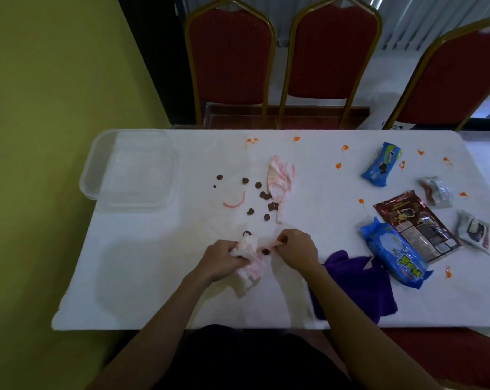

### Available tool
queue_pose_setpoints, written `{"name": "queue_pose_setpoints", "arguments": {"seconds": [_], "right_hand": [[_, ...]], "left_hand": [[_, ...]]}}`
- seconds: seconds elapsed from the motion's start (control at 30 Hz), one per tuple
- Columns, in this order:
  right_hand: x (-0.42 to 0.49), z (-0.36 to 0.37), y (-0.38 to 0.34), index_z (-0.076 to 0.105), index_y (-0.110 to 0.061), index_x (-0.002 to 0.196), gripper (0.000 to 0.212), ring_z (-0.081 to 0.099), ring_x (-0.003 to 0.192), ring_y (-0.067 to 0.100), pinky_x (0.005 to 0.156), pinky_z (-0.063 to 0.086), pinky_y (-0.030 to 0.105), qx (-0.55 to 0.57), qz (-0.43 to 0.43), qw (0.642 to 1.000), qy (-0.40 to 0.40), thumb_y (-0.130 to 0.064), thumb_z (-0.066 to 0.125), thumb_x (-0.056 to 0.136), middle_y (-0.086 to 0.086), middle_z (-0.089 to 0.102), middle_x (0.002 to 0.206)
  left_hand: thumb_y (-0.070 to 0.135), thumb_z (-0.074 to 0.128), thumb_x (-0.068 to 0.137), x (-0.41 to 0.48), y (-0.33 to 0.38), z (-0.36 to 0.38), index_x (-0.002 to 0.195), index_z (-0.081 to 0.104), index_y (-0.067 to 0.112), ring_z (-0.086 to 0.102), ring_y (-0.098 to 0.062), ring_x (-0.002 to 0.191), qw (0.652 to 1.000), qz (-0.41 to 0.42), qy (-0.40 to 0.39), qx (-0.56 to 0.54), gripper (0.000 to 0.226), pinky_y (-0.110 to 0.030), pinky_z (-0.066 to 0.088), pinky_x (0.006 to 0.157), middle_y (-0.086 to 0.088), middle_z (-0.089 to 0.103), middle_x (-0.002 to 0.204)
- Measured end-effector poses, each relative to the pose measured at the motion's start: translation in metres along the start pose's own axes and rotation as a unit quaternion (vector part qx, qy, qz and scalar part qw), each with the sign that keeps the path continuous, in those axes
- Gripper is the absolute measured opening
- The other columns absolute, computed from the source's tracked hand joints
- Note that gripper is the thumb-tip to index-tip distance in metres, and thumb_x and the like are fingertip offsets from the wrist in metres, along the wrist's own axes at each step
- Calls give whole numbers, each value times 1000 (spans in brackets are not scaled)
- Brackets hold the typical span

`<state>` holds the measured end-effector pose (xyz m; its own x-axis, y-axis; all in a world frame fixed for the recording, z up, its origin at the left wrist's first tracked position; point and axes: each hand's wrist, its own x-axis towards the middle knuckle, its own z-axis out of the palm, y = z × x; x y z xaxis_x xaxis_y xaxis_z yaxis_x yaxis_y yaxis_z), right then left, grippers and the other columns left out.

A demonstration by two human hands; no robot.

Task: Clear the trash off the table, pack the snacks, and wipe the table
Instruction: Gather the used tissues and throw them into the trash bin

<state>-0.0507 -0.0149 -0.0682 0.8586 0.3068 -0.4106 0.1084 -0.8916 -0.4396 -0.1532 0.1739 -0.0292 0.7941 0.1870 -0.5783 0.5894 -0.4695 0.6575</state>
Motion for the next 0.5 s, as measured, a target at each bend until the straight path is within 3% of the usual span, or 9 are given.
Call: {"name": "queue_pose_setpoints", "arguments": {"seconds": [0.13, 0.3, 0.5], "right_hand": [[-1, -10, -5, 71, -13, 85, 9, 60, 82, 16, 68, 57, 33, -18, -36, 998, 45, -14, 61, 84, -1, 62, 86], [-5, -19, -4, 60, -14, 83, 5, 58, 78, 18, 72, 56, 35, -37, -49, 997, 43, -18, 62, 85, 0, 60, 79], [-8, -18, 6, 55, -16, 87, 8, 58, 70, 15, 65, 53, 29, -6, -33, 999, -3, -10, 61, 85, 0, 60, 78]], "left_hand": [[37, 73, 81, 7, 3, 27, 79, 69, 13, 60, -22, 71, 997, 15, 30, 64, 24, -23, 36, 55, 0, 60, 72], [39, 64, 86, 15, 3, 47, 110, 71, 13, 66, -28, 97, 984, -9, 85, 158, 36, -35, 54, 82, -10, 68, 107], [36, 61, 90, 19, 4, 58, 117, 59, 10, 63, -27, 104, 979, -23, 109, 171, 37, -37, 52, 85, -10, 65, 114]]}}
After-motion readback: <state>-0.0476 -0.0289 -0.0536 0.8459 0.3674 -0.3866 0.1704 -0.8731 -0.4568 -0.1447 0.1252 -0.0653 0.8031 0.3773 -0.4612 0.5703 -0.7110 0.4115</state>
